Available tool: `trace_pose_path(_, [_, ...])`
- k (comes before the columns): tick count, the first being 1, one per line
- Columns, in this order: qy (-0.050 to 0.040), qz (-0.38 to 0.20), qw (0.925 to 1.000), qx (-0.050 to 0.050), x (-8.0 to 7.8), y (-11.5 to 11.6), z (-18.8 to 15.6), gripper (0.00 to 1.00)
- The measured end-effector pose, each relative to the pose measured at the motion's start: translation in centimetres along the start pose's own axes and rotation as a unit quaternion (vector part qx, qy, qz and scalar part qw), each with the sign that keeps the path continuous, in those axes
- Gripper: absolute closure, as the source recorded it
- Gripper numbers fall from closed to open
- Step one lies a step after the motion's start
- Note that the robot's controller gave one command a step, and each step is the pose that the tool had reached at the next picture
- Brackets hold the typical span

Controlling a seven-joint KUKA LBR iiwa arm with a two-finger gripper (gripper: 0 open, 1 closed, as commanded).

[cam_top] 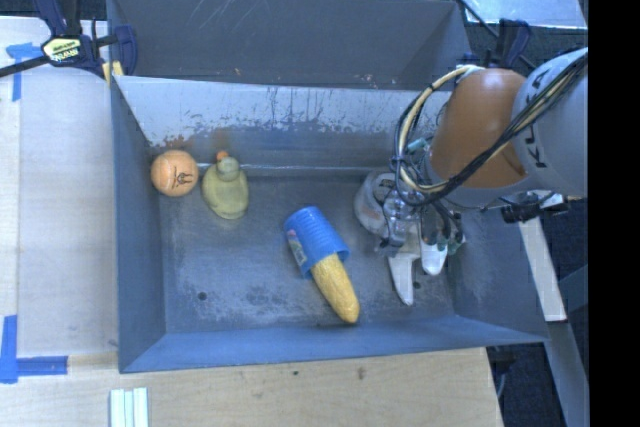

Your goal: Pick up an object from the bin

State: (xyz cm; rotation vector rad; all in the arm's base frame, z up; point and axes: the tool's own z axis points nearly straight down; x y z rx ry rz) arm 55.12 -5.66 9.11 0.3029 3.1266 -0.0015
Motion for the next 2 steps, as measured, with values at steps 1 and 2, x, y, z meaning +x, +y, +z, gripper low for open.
trace_pose_path(1, [0.0030,0.010,0.9999,0.001,0.3,0.7,-4.4,1.00])
trace_pose_path(2, [-0.0002,0.002,1.0000,0.000,-2.2,0.2,-17.7,1.00])
